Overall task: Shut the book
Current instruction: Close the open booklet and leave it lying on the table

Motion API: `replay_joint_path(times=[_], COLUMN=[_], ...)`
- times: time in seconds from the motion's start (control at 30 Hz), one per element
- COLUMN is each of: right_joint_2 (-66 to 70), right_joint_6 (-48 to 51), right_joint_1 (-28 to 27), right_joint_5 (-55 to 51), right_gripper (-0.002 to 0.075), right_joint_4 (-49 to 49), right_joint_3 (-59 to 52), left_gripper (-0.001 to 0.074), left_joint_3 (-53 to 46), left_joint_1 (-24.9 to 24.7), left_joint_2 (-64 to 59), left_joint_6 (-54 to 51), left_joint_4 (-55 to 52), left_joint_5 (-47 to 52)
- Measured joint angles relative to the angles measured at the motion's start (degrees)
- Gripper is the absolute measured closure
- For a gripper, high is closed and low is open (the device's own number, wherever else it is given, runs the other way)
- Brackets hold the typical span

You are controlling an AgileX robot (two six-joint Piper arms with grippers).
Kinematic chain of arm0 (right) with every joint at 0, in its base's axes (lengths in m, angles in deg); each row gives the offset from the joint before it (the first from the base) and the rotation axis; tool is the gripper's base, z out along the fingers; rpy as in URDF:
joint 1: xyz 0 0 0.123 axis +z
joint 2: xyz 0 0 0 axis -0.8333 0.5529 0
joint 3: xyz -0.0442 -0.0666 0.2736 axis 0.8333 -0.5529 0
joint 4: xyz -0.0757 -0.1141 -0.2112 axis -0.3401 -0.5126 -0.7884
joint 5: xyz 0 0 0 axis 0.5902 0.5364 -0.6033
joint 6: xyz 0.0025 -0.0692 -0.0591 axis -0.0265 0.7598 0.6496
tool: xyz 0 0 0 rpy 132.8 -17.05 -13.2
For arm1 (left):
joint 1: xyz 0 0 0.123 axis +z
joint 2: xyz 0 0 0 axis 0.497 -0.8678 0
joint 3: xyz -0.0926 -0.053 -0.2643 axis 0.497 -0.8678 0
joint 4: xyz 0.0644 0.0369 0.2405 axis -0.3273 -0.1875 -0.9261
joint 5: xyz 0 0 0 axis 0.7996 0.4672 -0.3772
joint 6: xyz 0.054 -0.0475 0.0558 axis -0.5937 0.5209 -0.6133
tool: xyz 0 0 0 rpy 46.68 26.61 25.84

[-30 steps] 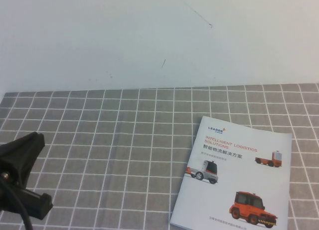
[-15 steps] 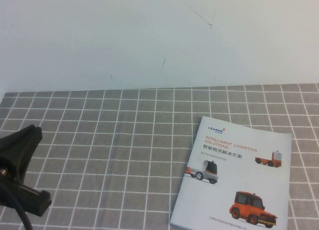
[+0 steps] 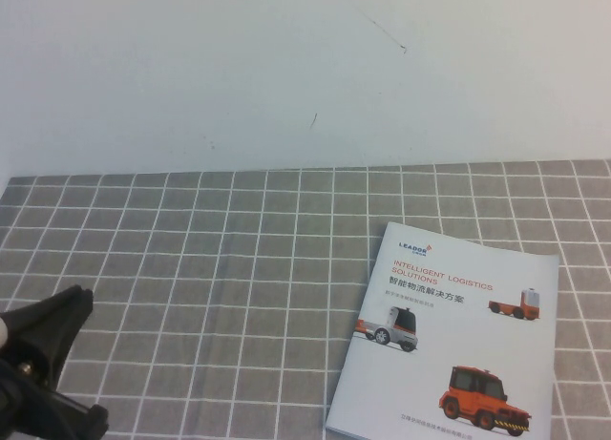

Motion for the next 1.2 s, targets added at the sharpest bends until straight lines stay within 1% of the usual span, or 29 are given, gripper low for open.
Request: replay_joint_path(times=[0.13, 0.33, 0.67, 0.77, 0.83, 0.9, 0.97, 1.1, 1.2], right_joint_2=[-0.10, -0.10, -0.10, -0.10, -0.10, -0.10, -0.10, -0.10, -0.10], right_joint_6=[-1.22, -1.49, -1.71, -1.71, -1.71, -1.71, -1.71, -1.71, -1.71], right_joint_1=[0.00, 0.00, 0.00, 0.00, 0.00, 0.00, 0.00, 0.06, 0.06], right_joint_5=[-3.24, -5.42, -7.56, -7.69, -8.09, -8.65, -9.22, -9.46, -9.46], right_gripper=[0.0729, 0.0729, 0.0729, 0.0729, 0.0729, 0.0729, 0.0729, 0.0729, 0.0729], right_joint_4=[0.00, 0.00, 0.00, 0.00, 0.00, 0.00, 0.00, 0.00, 0.00], right_joint_3=[-2.37, -4.56, -4.82, -4.82, -4.82, -4.82, -4.82, -4.82, -4.82], left_gripper=[0.0738, 0.0738, 0.0738, 0.0738, 0.0738, 0.0738, 0.0738, 0.0738, 0.0738], left_joint_3=[-0.21, -0.21, -0.21, -0.36, -1.43, -2.71, -4.56, -8.92, -12.49], left_joint_1=[0.00, 0.00, 0.00, -0.37, 1.40, 4.39, 7.89, 12.99, 15.13], left_joint_2=[0.00, 0.00, 0.00, 1.64, 4.25, 7.74, 12.28, 19.90, 23.68], left_joint_6=[0.00, 0.00, 0.00, 0.79, 5.97, 11.95, 15.59, 17.64, 18.01], left_joint_4=[0.00, 0.00, 0.00, 0.47, 1.81, 2.84, 3.16, 3.41, 3.41], left_joint_5=[4.08, 9.11, 12.88, 13.11, 10.51, 6.25, 1.57, -2.65, -3.71])
